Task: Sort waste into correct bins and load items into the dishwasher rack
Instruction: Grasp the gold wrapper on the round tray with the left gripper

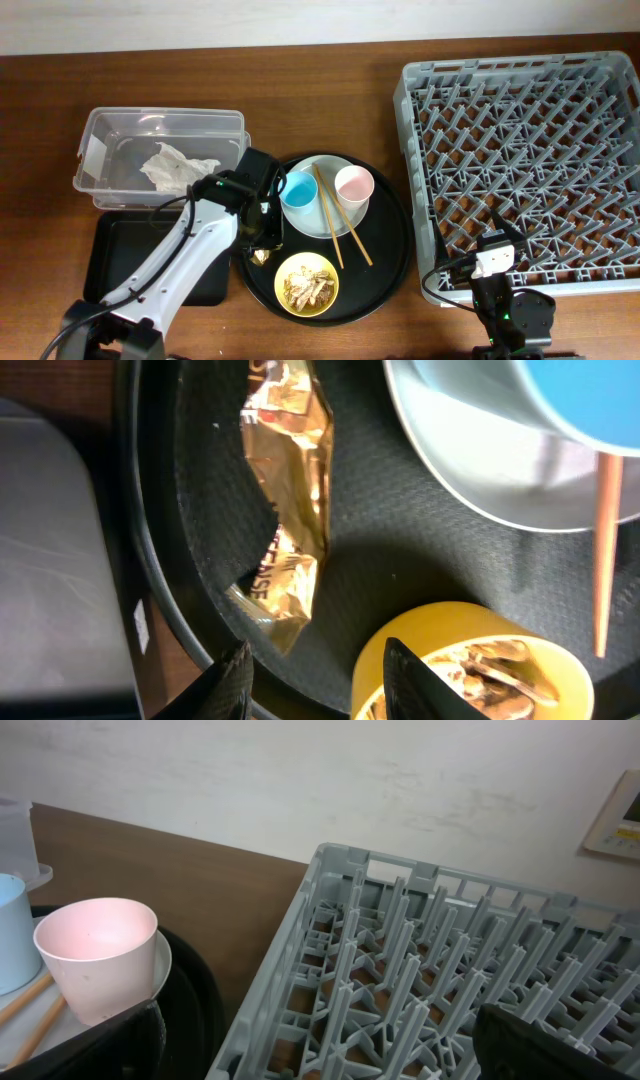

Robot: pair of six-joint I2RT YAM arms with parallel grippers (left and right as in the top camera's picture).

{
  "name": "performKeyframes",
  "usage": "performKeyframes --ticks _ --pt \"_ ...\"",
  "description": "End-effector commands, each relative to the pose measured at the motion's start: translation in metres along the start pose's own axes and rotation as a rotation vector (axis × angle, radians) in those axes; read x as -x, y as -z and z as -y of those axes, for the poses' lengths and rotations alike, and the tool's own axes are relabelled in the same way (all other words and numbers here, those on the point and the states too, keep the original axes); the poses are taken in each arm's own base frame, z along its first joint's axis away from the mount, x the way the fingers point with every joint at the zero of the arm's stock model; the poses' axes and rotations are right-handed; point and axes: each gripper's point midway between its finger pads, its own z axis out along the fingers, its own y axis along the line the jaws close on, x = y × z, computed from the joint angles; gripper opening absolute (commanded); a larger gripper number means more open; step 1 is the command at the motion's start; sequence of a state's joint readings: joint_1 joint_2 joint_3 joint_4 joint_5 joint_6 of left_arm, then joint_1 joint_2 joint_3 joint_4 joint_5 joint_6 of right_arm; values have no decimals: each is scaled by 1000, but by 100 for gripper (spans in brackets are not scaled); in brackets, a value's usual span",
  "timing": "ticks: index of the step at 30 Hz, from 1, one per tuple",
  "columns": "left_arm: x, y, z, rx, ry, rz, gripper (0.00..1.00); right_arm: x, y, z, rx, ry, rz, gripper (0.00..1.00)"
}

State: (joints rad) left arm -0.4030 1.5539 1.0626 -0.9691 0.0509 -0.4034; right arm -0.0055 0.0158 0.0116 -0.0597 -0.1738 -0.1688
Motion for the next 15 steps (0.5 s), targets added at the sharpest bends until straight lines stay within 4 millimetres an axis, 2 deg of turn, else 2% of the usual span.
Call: performKeyframes --ticks 1,8,15 --pt "4 -12 -4 18 -19 43 42 -2 0 -1 4 -2 -1 99" --pt "6 -46 -5 -14 -22 118 43 -2 0 -1 4 -2 -1 99" --pt "1 -58 -8 -19 -22 131 43 -2 0 -1 4 -2 -1 99"
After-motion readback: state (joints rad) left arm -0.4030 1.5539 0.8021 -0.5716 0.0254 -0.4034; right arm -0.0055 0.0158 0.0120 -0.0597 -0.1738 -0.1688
